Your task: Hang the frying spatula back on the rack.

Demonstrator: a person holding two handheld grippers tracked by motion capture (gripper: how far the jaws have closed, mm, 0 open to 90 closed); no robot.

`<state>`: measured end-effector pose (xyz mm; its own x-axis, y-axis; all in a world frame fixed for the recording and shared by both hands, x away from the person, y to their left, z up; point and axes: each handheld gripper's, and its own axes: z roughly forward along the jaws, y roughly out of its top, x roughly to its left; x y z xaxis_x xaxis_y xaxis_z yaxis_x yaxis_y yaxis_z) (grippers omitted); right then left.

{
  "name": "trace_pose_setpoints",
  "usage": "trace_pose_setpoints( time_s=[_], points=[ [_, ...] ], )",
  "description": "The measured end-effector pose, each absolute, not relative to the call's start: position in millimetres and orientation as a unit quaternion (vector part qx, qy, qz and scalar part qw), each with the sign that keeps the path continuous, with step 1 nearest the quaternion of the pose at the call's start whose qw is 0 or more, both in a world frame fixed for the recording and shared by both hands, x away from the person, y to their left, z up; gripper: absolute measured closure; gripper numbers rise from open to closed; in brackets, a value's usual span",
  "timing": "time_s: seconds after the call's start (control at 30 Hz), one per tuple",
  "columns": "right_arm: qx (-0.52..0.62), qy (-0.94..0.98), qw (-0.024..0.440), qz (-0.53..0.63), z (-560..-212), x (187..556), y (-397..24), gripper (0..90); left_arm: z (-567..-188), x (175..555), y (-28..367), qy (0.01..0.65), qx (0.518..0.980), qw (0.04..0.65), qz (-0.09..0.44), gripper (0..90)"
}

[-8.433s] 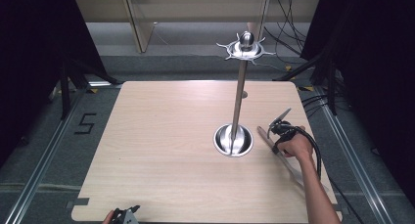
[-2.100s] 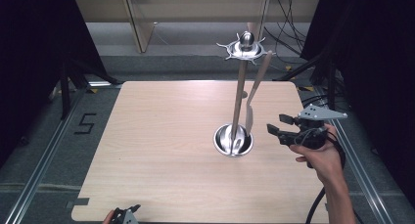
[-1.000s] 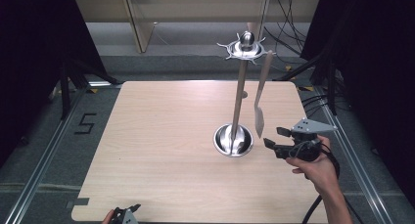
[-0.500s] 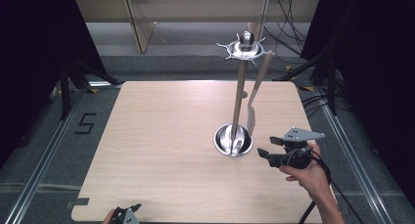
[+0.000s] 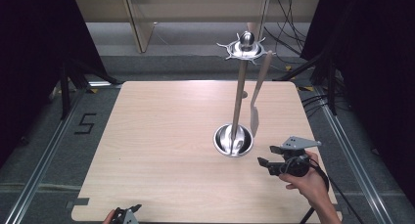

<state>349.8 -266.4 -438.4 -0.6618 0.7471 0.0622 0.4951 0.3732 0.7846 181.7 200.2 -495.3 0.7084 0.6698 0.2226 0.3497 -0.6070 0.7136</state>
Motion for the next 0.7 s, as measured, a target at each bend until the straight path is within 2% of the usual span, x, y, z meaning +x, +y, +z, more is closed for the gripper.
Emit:
trace_pose_setpoints(
  time_s=[0.3,0.37,0.43,0.47,0.7],
  points=[
    [0.381,0.816,0.153,0.407,-444,348,-264,34.2,-494,182,203,0.284,0.872,0.32,0.238,14.8],
    [0.382,0.817,0.148,0.405,-444,347,-264,34.2,-496,181,200,0.294,0.861,0.339,0.239,14.8],
    [0.386,0.816,0.143,0.406,-445,344,-262,34.2,-494,181,202,0.283,0.87,0.327,0.237,14.8],
    [0.388,0.816,0.14,0.405,-445,343,-261,34.2,-498,181,199,0.297,0.858,0.345,0.239,14.8],
    [0.378,0.822,0.142,0.401,-452,342,-262,33.8,-496,182,202,0.283,0.87,0.327,0.237,14.8]
  ],
)
